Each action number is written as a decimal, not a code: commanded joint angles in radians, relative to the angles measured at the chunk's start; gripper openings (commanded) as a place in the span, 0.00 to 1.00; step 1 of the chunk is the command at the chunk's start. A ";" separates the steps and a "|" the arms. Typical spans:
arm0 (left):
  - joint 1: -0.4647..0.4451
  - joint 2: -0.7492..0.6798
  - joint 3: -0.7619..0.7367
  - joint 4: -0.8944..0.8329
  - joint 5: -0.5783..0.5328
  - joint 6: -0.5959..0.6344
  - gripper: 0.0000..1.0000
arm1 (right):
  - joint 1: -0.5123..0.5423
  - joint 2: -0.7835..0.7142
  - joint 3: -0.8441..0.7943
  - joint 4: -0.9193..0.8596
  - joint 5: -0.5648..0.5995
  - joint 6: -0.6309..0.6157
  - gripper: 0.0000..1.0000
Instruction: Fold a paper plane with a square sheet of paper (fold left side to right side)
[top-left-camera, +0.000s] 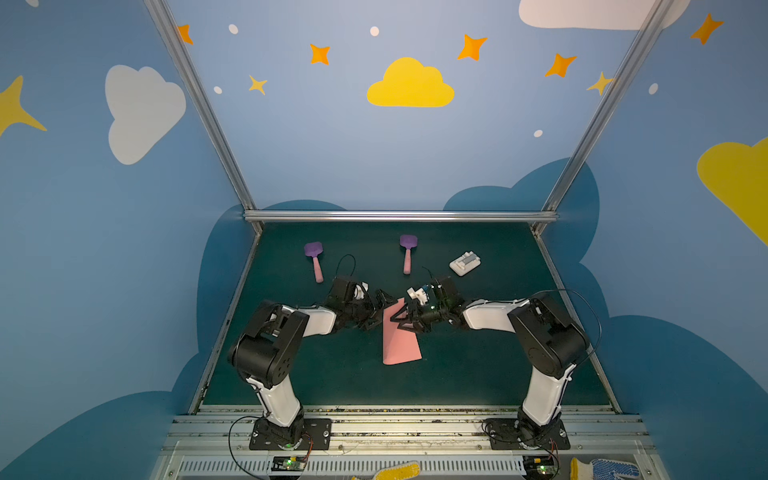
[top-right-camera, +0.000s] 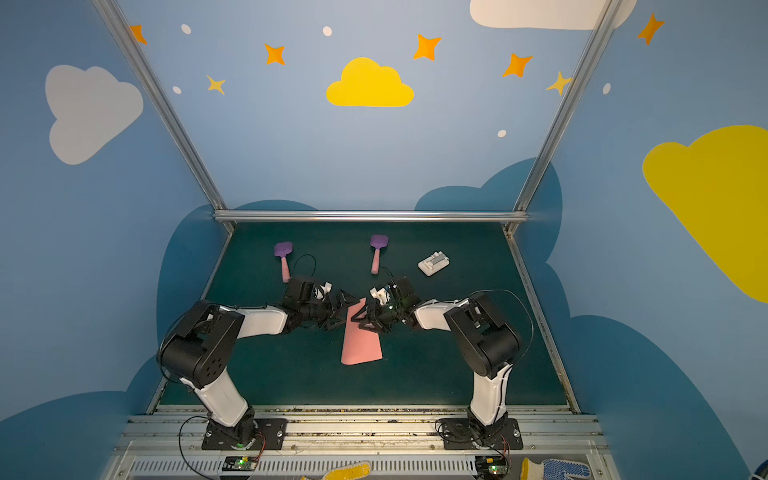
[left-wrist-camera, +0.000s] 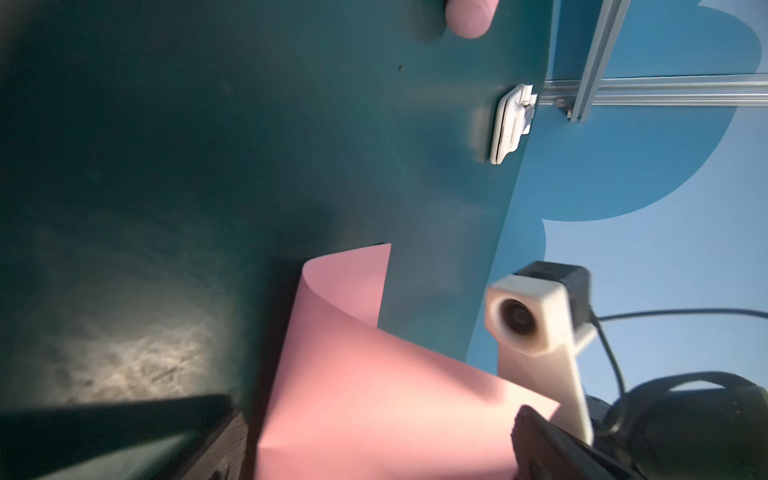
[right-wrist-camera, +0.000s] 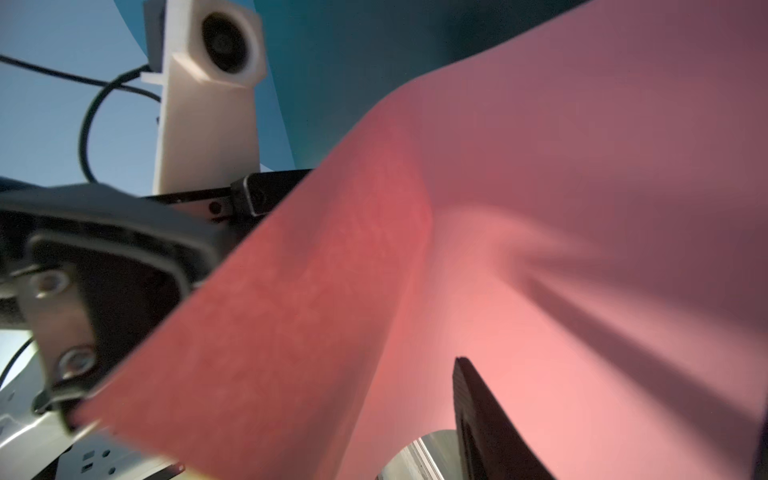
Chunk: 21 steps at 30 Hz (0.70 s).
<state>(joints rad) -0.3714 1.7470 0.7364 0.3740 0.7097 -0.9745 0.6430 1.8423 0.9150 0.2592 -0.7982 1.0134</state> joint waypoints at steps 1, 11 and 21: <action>-0.001 -0.006 0.015 -0.018 0.004 0.020 1.00 | 0.000 -0.073 0.012 -0.075 0.022 -0.065 0.48; 0.005 -0.030 0.009 -0.055 -0.012 0.040 1.00 | -0.020 -0.249 -0.014 -0.179 0.058 -0.136 0.56; 0.005 -0.056 -0.030 -0.040 0.002 0.039 1.00 | -0.141 -0.368 -0.298 -0.255 0.150 -0.213 0.29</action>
<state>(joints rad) -0.3710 1.7214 0.7250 0.3397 0.7063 -0.9543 0.5331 1.5261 0.6872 0.0784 -0.6941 0.8398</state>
